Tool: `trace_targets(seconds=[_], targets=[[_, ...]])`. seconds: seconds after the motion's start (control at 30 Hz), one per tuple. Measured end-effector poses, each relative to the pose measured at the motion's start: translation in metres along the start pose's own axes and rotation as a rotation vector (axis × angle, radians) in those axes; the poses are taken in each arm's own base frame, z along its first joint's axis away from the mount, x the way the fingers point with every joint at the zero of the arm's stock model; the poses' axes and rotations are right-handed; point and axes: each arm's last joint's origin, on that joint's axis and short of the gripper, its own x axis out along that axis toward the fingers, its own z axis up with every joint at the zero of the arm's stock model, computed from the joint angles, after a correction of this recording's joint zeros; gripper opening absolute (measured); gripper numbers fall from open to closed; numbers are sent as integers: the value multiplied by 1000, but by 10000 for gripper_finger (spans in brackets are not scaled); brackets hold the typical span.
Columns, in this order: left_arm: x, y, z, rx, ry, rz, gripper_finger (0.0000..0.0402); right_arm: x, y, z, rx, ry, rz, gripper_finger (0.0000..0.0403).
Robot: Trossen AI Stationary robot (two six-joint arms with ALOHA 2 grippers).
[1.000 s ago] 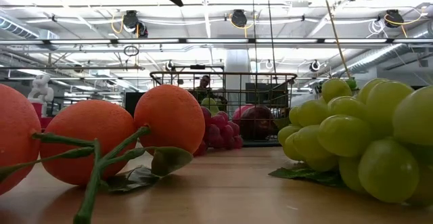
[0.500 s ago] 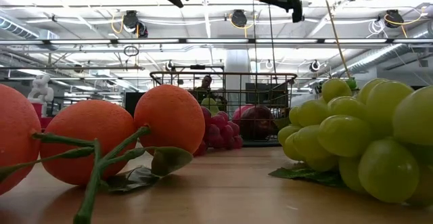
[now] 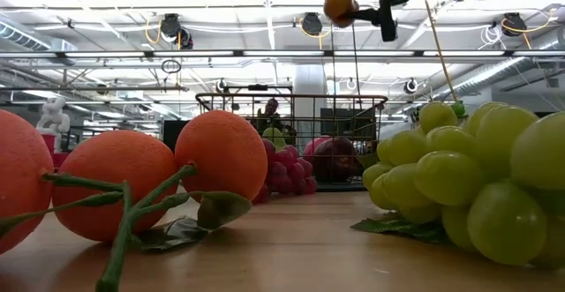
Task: Build produce basket
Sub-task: Put the orange mango into the wire basket
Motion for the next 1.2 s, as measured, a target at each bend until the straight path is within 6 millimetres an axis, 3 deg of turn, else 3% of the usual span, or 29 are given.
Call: trace_targets(seconds=[0.1,0.4,0.53,0.7,0.8,0.93,1.2], targets=[[-5,10,-8,23,-21,-9,106,0,2,-5,18,-59,-9,231],[-16,37,-61,-45,-95,-92,106,13,11,-35,1,-110,-7,231],[-26,44,-80,-104,-127,-119,106,40,32,-45,-41,-58,-42,231],[-39,51,-91,-120,-169,-122,106,97,50,-43,-170,100,-101,231],[-43,54,-92,-132,-201,-84,106,132,48,-40,-225,237,-141,231],[-44,57,-92,-138,-221,-46,106,165,25,-42,-242,405,-242,231],[-41,59,-90,-142,-228,3,106,187,-24,-50,-151,631,-387,231]])
